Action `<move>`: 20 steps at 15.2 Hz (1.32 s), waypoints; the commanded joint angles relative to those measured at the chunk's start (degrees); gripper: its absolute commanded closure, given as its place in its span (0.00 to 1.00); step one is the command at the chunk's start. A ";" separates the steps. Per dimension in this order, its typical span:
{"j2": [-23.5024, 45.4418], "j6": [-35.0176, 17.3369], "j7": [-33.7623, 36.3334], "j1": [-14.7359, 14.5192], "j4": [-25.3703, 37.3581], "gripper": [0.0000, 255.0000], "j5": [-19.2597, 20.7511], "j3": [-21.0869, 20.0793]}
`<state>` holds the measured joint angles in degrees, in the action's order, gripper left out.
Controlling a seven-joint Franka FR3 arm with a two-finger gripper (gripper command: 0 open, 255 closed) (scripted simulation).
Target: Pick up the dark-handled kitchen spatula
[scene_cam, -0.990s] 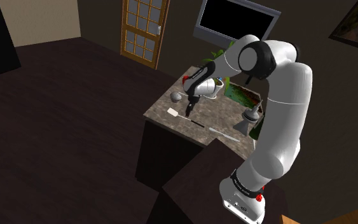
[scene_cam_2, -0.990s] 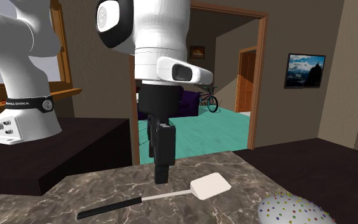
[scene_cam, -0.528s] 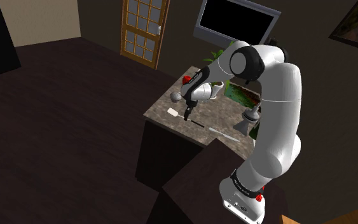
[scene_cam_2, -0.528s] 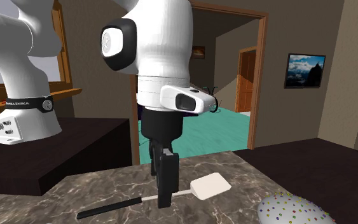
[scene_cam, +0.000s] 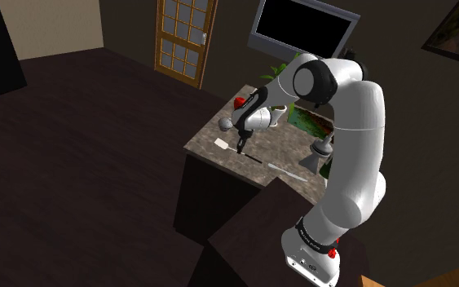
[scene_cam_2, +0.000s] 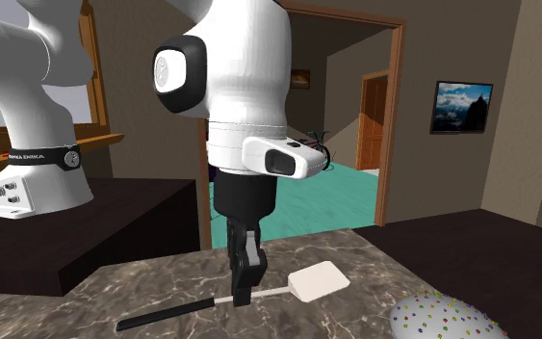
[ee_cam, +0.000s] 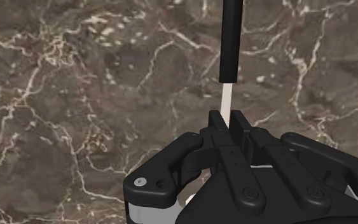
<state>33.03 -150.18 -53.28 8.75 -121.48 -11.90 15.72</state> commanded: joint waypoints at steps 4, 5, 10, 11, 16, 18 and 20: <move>0.20 0.04 0.03 0.02 0.24 1.00 -0.03 -0.05; -0.52 0.55 0.18 -0.19 0.04 1.00 0.22 0.21; -4.02 3.23 0.98 -1.18 -0.75 1.00 1.57 1.49; -4.70 3.78 1.15 -1.36 -0.88 1.00 1.85 1.74; -8.07 6.64 2.04 -2.25 -1.30 1.00 3.34 2.91; -9.38 7.82 2.40 -2.58 -1.38 1.00 3.95 3.34; -10.12 8.51 2.62 -2.76 -1.41 1.00 4.31 3.58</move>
<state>23.33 -142.03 -50.83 6.14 -122.79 -7.80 19.18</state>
